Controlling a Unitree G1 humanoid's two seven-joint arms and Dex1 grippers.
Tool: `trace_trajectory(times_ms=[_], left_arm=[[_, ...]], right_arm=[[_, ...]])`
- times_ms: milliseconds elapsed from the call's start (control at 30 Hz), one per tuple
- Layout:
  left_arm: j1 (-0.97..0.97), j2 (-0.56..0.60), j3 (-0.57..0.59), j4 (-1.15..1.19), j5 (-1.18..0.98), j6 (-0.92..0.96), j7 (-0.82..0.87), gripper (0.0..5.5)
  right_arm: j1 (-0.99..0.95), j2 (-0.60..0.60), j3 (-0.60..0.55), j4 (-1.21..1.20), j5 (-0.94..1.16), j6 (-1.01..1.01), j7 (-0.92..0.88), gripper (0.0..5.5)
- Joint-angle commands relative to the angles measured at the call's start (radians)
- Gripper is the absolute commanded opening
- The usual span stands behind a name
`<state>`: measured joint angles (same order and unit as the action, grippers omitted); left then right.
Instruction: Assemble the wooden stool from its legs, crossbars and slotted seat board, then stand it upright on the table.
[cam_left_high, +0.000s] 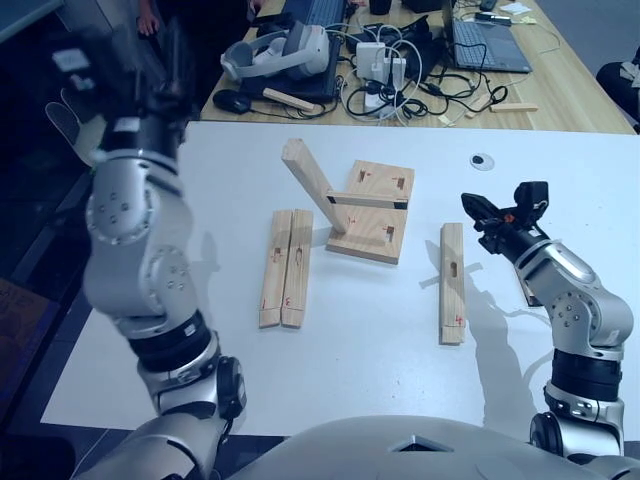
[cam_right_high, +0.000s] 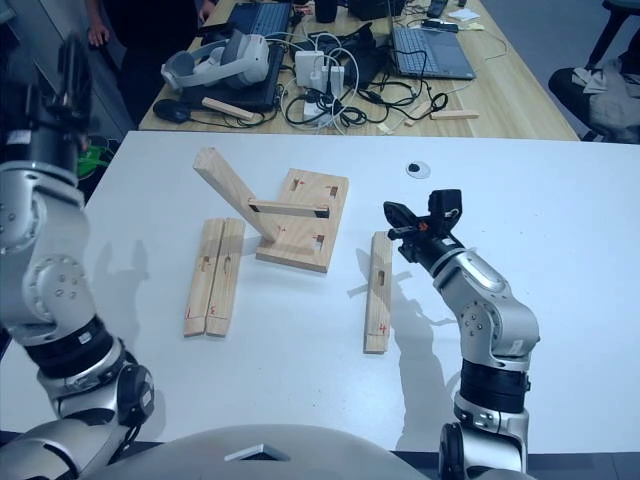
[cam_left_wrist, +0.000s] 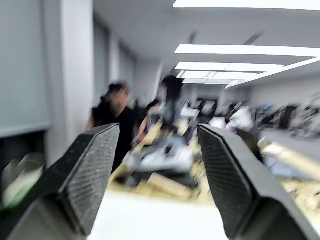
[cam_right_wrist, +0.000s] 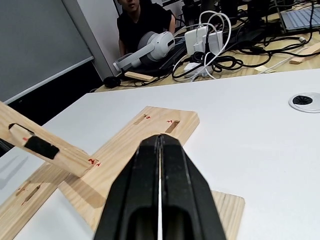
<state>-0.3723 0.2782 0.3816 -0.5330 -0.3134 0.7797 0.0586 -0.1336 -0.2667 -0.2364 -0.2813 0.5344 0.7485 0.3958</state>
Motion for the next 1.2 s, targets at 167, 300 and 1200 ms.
trace_trajectory(times_ms=[167,300,1200], left_arm=[[0.311,-0.070,0.131,0.008,-0.357,0.625,-0.220,4.21],[0.408,0.061,0.073,-0.046,-0.361,0.686,-0.274,4.90],[0.503,0.275,-0.158,0.066,-0.125,0.403,-0.304,5.19]], right_arm=[[0.066,0.027,-0.032,-0.125,0.079,0.098,-0.092,0.00],[0.114,0.044,-0.052,-0.205,0.134,0.144,-0.140,0.00],[0.040,0.149,-0.300,-0.099,0.311,-0.019,-0.539,0.00]])
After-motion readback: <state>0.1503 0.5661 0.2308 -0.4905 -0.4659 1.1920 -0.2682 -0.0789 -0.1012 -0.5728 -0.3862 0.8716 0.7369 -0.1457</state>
